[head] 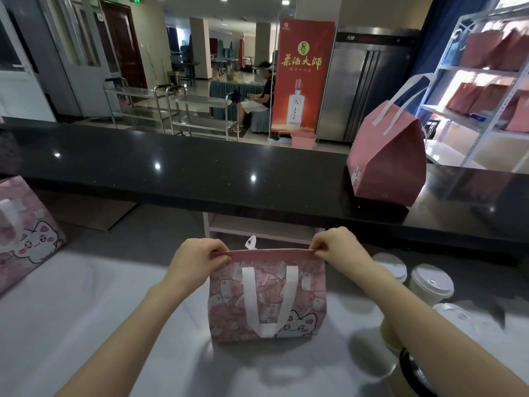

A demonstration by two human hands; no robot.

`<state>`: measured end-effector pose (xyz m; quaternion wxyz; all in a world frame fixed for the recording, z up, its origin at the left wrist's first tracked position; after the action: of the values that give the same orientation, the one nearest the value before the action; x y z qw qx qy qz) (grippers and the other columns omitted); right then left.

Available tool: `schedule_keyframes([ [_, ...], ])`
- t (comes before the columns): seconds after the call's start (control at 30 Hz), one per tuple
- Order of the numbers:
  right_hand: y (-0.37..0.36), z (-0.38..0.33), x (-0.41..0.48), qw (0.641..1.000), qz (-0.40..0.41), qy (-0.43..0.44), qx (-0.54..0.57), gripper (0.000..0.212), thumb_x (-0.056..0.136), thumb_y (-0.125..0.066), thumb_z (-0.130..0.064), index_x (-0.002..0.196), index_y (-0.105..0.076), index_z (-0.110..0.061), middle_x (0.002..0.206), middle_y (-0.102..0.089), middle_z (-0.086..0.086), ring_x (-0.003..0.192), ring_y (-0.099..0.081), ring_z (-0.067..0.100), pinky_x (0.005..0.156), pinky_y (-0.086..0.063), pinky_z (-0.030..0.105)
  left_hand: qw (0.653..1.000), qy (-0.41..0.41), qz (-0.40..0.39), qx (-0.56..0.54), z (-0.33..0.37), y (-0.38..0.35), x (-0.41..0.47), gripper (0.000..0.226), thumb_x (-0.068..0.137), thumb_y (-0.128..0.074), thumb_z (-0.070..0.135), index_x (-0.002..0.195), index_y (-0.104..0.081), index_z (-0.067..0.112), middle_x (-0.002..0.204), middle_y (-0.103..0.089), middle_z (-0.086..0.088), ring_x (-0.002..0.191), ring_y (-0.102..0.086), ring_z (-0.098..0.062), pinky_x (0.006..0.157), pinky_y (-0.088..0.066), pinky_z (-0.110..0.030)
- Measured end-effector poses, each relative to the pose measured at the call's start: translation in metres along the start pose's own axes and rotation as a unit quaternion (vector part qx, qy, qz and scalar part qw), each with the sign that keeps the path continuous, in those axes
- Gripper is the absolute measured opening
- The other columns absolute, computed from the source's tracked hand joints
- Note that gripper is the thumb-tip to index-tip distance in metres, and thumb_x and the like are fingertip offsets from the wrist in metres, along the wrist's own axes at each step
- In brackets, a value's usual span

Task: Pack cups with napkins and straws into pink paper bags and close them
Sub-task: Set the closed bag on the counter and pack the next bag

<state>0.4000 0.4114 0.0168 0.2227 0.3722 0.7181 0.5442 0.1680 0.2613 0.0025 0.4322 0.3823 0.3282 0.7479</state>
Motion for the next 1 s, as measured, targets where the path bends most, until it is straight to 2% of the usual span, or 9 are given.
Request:
schedule_keyframes([
  [0.13, -0.001, -0.007, 0.003, 0.999, 0.051, -0.002, 0.017, 0.013, 0.084, -0.067, -0.015, 0.093, -0.074, -0.022, 0.087, -0.072, -0.004, 0.084, -0.065, 0.014, 0.077, -0.054, 0.031, 0.999, -0.006, 0.045, -0.003, 0.000, 0.008, -0.015, 0.007, 0.083, -0.074, 0.028, 0.086, -0.076, 0.023, 0.078, -0.070, 0.014, 0.072, -0.060, -0.004, 0.062, -0.044, -0.016],
  [0.23, -0.005, -0.008, 0.000, 0.995, 0.089, -0.016, 0.047, 0.026, 0.086, -0.067, -0.020, 0.110, -0.067, -0.027, 0.103, -0.068, -0.009, 0.094, -0.061, 0.011, 0.082, -0.052, 0.030, 0.996, -0.005, 0.051, -0.070, -0.002, 0.011, -0.029, 0.005, 0.078, -0.078, 0.027, 0.082, -0.075, 0.025, 0.074, -0.069, 0.018, 0.071, -0.062, -0.002, 0.064, -0.052, -0.026],
  [0.4, -0.026, -0.003, -0.030, 0.984, 0.122, -0.045, 0.123, 0.052, 0.088, -0.066, -0.030, 0.136, -0.048, -0.029, 0.139, -0.046, -0.009, 0.122, -0.048, 0.010, 0.096, -0.043, 0.028, 0.969, -0.008, 0.072, -0.235, 0.002, 0.000, -0.054, 0.010, 0.074, -0.082, 0.018, 0.079, -0.076, 0.023, 0.075, -0.071, 0.014, 0.072, -0.062, -0.007, 0.063, -0.045, -0.011],
  [0.47, -0.042, -0.005, -0.047, 0.979, 0.130, -0.052, 0.146, 0.048, 0.089, -0.065, -0.032, 0.135, -0.050, -0.027, 0.136, -0.047, -0.009, 0.122, -0.048, 0.010, 0.093, -0.038, 0.022, 0.952, -0.005, 0.042, -0.302, -0.001, -0.013, -0.066, 0.009, 0.079, -0.076, 0.032, 0.086, -0.076, 0.026, 0.086, -0.070, 0.011, 0.084, -0.062, -0.006, 0.071, -0.044, -0.009],
  [0.53, -0.060, -0.012, -0.064, 0.977, 0.128, -0.051, 0.162, 0.047, 0.089, -0.064, -0.032, 0.134, -0.051, -0.027, 0.136, -0.047, -0.008, 0.124, -0.047, 0.011, 0.094, -0.034, 0.019, 0.949, -0.013, 0.002, -0.316, -0.007, -0.025, -0.078, 0.028, 0.081, -0.060, 0.052, 0.099, -0.072, 0.034, 0.101, -0.066, 0.014, 0.101, -0.058, -0.006, 0.085, -0.042, -0.013],
  [0.63, -0.086, -0.017, -0.089, 0.972, 0.118, -0.076, 0.190, 0.056, 0.091, -0.061, -0.035, 0.142, -0.038, -0.035, 0.149, -0.029, -0.007, 0.136, -0.031, 0.010, 0.104, -0.031, 0.024, 0.949, 0.003, -0.046, -0.313, -0.025, -0.044, -0.095, 0.045, 0.076, -0.056, 0.063, 0.117, -0.056, 0.045, 0.119, -0.057, 0.017, 0.114, -0.051, -0.003, 0.097, -0.040, -0.022],
  [0.77, -0.115, -0.023, -0.122, 0.960, 0.090, -0.101, 0.246, 0.060, 0.091, -0.056, -0.046, 0.145, -0.029, -0.039, 0.155, -0.018, -0.004, 0.143, -0.019, 0.013, 0.112, -0.023, 0.031, 0.961, 0.022, -0.043, -0.273, -0.032, -0.057, -0.117, 0.068, 0.065, -0.073, 0.048, 0.126, -0.044, 0.055, 0.129, -0.047, 0.025, 0.124, -0.042, 0.007, 0.102, -0.034, -0.011],
  [0.93, -0.147, -0.033, -0.158, 0.936, 0.034, -0.098, 0.338, 0.058, 0.095, -0.051, -0.042, 0.145, -0.022, -0.044, 0.151, -0.030, -0.003, 0.141, -0.027, 0.016, 0.117, -0.024, 0.037, 0.962, 0.052, -0.046, -0.264, -0.015, -0.083, -0.153, 0.087, 0.057, -0.070, 0.036, 0.139, -0.042, 0.035, 0.128, -0.049, 0.008, 0.117, -0.049, -0.011, 0.098, -0.047, -0.041],
  [1.0, -0.152, -0.035, -0.170, 0.911, 0.031, -0.098, 0.400, 0.062, 0.094, -0.052, -0.041, 0.145, -0.017, -0.052, 0.148, -0.030, -0.011, 0.140, -0.028, 0.011, 0.116, -0.028, 0.040, 0.957, 0.065, -0.027, -0.280, -0.006, -0.087, -0.164, 0.093, 0.055, -0.070, 0.027, 0.141, -0.037, 0.040, 0.127, -0.051, 0.008, 0.117, -0.052, -0.011, 0.097, -0.048, -0.037],
])
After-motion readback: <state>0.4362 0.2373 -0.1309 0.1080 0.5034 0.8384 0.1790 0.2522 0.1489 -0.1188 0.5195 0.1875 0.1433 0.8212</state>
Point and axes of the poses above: each hand's wrist, its own x-axis towards the middle knuckle, its own y-axis out of the back of the hand, z = x × y, the point moved 9 cm from there along x, towards the middle knuckle
